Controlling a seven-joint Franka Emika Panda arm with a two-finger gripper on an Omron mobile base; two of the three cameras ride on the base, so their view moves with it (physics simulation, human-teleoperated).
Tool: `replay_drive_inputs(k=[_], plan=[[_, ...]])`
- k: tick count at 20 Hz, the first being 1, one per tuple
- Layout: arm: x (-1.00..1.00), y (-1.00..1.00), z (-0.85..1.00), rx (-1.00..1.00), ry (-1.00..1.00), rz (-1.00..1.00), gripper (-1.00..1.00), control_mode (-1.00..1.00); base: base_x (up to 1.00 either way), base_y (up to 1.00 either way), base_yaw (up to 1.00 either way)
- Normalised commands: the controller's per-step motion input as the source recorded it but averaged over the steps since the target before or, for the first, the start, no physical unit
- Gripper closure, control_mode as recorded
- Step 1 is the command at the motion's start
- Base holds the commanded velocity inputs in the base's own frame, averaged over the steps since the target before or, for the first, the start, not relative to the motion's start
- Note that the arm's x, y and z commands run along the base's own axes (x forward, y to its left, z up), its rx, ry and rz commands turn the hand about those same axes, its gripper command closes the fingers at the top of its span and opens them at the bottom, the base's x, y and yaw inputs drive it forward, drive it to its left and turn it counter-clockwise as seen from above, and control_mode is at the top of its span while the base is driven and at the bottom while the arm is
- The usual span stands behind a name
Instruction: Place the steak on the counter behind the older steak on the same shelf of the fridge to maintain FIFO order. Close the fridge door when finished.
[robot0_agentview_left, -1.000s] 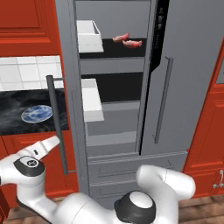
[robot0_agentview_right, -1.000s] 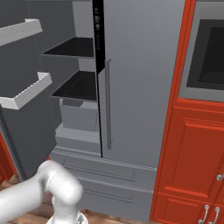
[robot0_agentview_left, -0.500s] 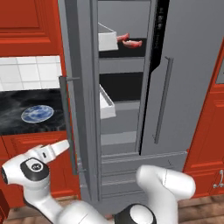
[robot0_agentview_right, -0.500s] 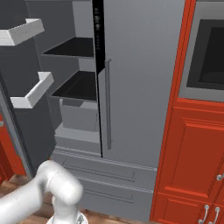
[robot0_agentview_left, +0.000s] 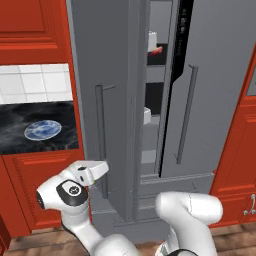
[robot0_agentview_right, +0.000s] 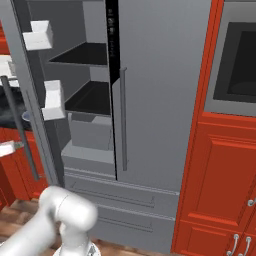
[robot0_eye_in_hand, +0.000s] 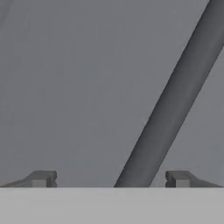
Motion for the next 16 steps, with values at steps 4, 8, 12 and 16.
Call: replay_drive_inputs(k=[4,8,12,16], plan=[[0.12,-0.99,0.00,0.08,-0.12,0.00,-1.00,-1.00,0.00,0.00,0.00],[0.27,-0.91,0.01,0.07,-0.08,0.00,-1.00,-1.00,0.00,0.00,0.00],[0.38,-0.79,0.00,0.07,-0.06,0.00,-1.00,-1.00,0.00,0.00,0.00],[0.46,-0.69,0.04,0.08,-0.08,0.00,-1.00,-1.00,0.00,0.00,0.00]])
